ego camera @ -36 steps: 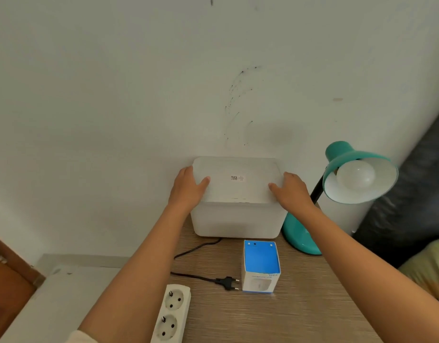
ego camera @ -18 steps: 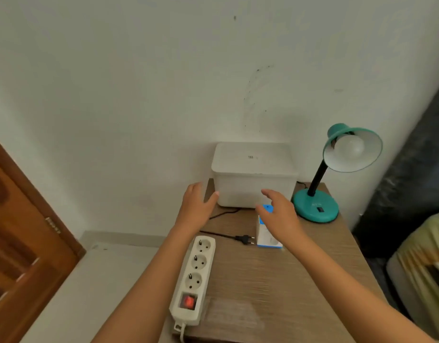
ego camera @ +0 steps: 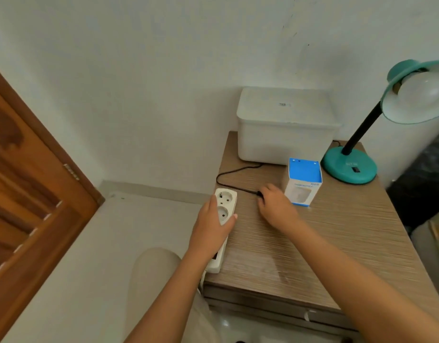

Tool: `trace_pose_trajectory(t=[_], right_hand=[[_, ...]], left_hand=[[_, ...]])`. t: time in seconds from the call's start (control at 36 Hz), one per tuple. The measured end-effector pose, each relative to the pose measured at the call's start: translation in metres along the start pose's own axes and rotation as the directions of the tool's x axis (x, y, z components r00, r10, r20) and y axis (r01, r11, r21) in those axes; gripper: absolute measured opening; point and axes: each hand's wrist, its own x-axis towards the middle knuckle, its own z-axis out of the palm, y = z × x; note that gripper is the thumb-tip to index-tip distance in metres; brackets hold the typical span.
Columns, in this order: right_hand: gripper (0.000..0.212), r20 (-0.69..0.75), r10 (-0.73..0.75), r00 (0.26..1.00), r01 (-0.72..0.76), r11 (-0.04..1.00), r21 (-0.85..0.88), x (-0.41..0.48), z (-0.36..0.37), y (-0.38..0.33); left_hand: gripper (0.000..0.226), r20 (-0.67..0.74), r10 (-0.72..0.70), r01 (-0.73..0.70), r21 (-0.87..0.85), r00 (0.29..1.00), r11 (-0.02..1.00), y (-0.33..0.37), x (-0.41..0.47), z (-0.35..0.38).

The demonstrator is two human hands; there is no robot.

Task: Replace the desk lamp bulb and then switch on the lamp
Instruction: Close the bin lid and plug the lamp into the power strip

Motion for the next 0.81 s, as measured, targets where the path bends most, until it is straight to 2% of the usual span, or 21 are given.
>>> trace_pose_trajectory(t=[0.08,0.17,0.25,0.36,0.44,0.53,0.64,0.72,0.81], right_hand=[[0.029,-0.045,-0.012,0.999,0.008,0.996,-0.092,0.007,0.010,0.000],[0.026,-0.013,0.012,1.000,-0.013,0.997,-0.080,0.016,0.008,-0.005],[0.022,0.014,0.053,0.999,-0.054,0.987,0.153,0.024,0.000,-0.015],[0.015,-0.128,0.091,0.988,-0.006,0.837,0.547,0.022,-0.019,-0.039],[0.014,-0.165,0.051,0.985,0.072,0.749,0.659,0.019,-0.024,-0.053],[0.014,-0.134,0.015,0.991,0.079,0.742,0.666,0.017,-0.016,-0.059],[0.014,-0.102,-0.070,0.992,0.116,0.815,0.568,0.012,-0.002,-0.057],[0.011,-0.124,-0.107,0.987,0.156,0.842,0.517,0.011,0.002,-0.056],[0.009,-0.084,-0.142,0.986,0.165,0.871,0.462,0.011,0.002,-0.059]], left_hand=[[0.076,-0.015,0.002,-0.003,-0.008,1.000,1.000,-0.003,0.000,0.002],[0.077,-0.024,-0.008,0.007,-0.020,1.000,1.000,-0.005,0.001,0.004],[0.076,-0.039,-0.013,0.012,-0.031,0.999,0.999,-0.005,0.001,0.005],[0.074,-0.065,0.006,-0.008,-0.032,0.998,0.999,-0.006,0.000,0.006],[0.076,-0.059,0.009,-0.011,-0.035,0.998,0.999,-0.006,0.000,0.006],[0.078,-0.054,0.000,-0.003,-0.041,0.999,0.999,-0.007,0.001,0.007],[0.079,-0.048,-0.018,0.015,-0.056,0.999,0.998,-0.008,0.002,0.008],[0.076,-0.055,-0.018,0.015,-0.054,0.998,0.998,-0.010,0.003,0.009],[0.072,-0.062,-0.013,0.009,-0.065,0.998,0.998,-0.012,0.004,0.010]])
